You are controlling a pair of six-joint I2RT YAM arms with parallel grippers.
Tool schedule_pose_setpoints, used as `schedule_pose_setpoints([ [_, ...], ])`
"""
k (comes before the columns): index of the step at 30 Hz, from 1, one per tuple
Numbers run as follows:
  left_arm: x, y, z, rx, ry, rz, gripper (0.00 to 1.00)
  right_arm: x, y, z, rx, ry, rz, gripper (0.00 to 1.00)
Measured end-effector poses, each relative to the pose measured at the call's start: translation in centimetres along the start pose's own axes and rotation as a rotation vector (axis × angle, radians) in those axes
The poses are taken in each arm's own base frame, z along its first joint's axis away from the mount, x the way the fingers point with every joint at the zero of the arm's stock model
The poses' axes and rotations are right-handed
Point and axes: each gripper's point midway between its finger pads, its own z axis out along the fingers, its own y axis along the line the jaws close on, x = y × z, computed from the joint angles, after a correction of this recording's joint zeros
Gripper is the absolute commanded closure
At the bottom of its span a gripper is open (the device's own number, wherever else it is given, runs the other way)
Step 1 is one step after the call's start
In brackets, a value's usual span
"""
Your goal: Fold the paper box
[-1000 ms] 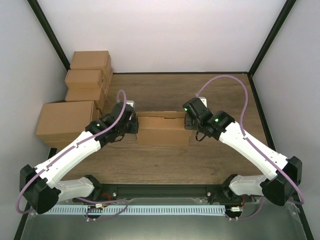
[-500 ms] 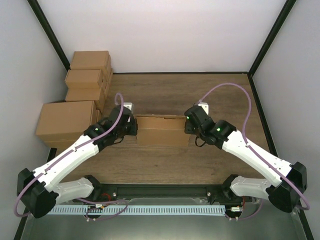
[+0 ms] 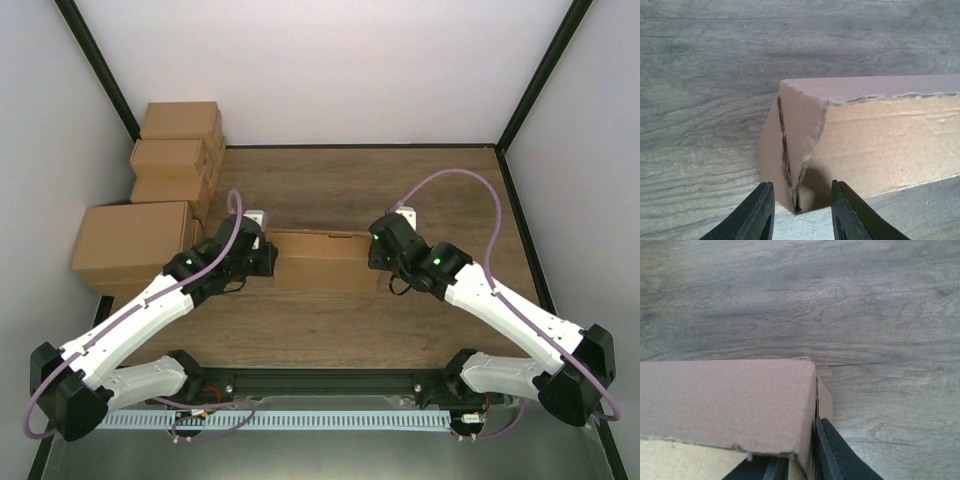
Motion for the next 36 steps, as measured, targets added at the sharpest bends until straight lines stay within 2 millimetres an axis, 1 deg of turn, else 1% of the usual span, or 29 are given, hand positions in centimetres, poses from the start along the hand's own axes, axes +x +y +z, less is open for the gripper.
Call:
schedule_pose_setpoints([
  [3, -0.4, -0.1, -0.8, -0.008, 0.011, 0.008, 0.65, 0.0, 0.3, -0.2, -0.009, 0.016, -0.019, 0.73],
  [6, -1.6, -0.5, -1.5, -0.007, -0.007, 0.012, 0.62, 0.2, 0.2, -0.7, 0.001, 0.045, -0.048, 0.61],
  [8, -2.4, -0.7, -1.9, -0.008, -0.019, 0.017, 0.59, 0.6, -0.1, -0.9, 0.010, 0.069, -0.073, 0.44],
  [9, -2.7, -0.8, -2.1, -0.007, -0.023, 0.018, 0.58, 0.8, -0.2, -1.0, 0.012, 0.083, -0.093, 0.37],
  [12, -3.4, -1.0, -2.4, 0.004, -0.025, 0.014, 0.55, 1.2, -0.3, -1.6, 0.005, 0.108, -0.127, 0.20],
  [13, -3.7, -1.1, -2.5, 0.011, -0.025, 0.009, 0.54, 1.3, -0.3, -1.8, 0.002, 0.116, -0.134, 0.18],
  [15, -4.3, -1.1, -2.6, 0.020, -0.029, -0.002, 0.52, 1.1, -0.3, -2.3, -0.009, 0.121, -0.152, 0.18],
  [17, -4.9, -0.8, -2.6, 0.028, -0.033, -0.017, 0.51, 0.4, -0.1, -2.8, -0.026, 0.115, -0.153, 0.18],
  [20, -5.9, 0.2, -2.6, 0.038, -0.038, -0.047, 0.41, -1.1, 0.4, -3.4, -0.070, 0.096, -0.128, 0.18],
  [23, -7.0, 1.0, -2.3, 0.061, -0.046, -0.081, 0.29, -2.3, 0.8, -3.6, -0.112, 0.079, -0.084, 0.14],
  [25, -7.5, 1.2, -1.8, 0.085, -0.045, -0.105, 0.28, -2.9, 0.8, -3.4, -0.131, 0.076, -0.052, 0.14],
  [26, -7.8, 1.2, -1.6, 0.101, -0.043, -0.119, 0.28, -3.1, 0.6, -3.3, -0.136, 0.075, -0.027, 0.16],
  [27, -8.0, 1.2, -1.5, 0.117, -0.044, -0.131, 0.32, -3.4, 0.3, -3.2, -0.135, 0.073, 0.000, 0.19],
  [31, -9.2, 1.6, -1.3, 0.183, -0.070, -0.227, 0.37, -4.4, -0.7, -2.9, -0.128, 0.069, 0.126, 0.32],
  [33, -9.2, 1.9, -0.9, 0.204, -0.067, -0.282, 0.40, -4.7, -0.9, -2.9, -0.128, 0.063, 0.181, 0.37],
  [35, -8.8, 1.9, -0.2, 0.227, -0.049, -0.322, 0.44, -4.9, -0.7, -3.0, -0.137, 0.058, 0.211, 0.44],
  [36, -8.5, 1.8, 0.2, 0.240, -0.036, -0.338, 0.45, -4.9, -0.6, -3.0, -0.145, 0.058, 0.224, 0.46],
])
